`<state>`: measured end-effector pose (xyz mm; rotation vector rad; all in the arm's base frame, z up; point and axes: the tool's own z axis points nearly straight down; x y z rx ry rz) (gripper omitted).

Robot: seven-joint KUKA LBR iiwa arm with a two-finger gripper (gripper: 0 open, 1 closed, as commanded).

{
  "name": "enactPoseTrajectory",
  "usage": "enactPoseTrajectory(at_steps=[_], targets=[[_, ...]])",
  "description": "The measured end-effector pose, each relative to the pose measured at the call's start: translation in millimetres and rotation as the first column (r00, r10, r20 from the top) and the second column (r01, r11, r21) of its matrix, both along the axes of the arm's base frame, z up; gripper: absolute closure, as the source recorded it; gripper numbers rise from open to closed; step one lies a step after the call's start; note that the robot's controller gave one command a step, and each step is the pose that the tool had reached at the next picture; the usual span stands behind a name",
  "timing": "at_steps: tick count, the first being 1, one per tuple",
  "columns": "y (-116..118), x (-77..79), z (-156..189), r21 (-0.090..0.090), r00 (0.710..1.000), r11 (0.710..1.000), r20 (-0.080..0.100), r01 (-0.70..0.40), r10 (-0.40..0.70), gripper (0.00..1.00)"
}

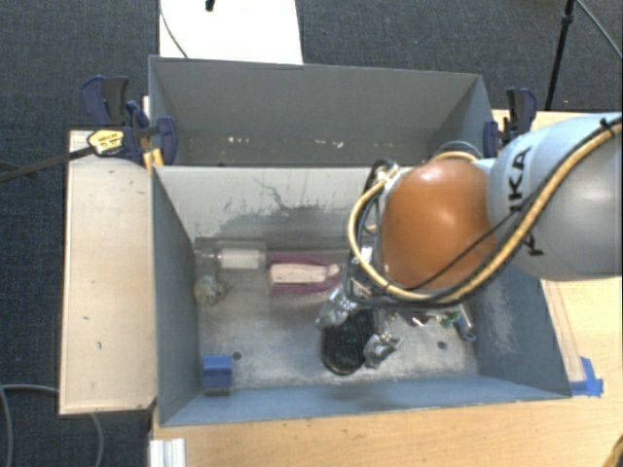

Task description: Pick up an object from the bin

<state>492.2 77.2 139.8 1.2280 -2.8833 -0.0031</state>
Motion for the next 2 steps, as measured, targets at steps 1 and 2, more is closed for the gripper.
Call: enactPoseTrajectory(at_steps=[1,2], targets=[[11.2,8.2,74.4,0.004,1.000,1.000,0.017,0.020,-0.020,1.00],[23.1,74.1,105.9,0.005,0.996,0.996,0.017,0.085,-0.085,1.00]])
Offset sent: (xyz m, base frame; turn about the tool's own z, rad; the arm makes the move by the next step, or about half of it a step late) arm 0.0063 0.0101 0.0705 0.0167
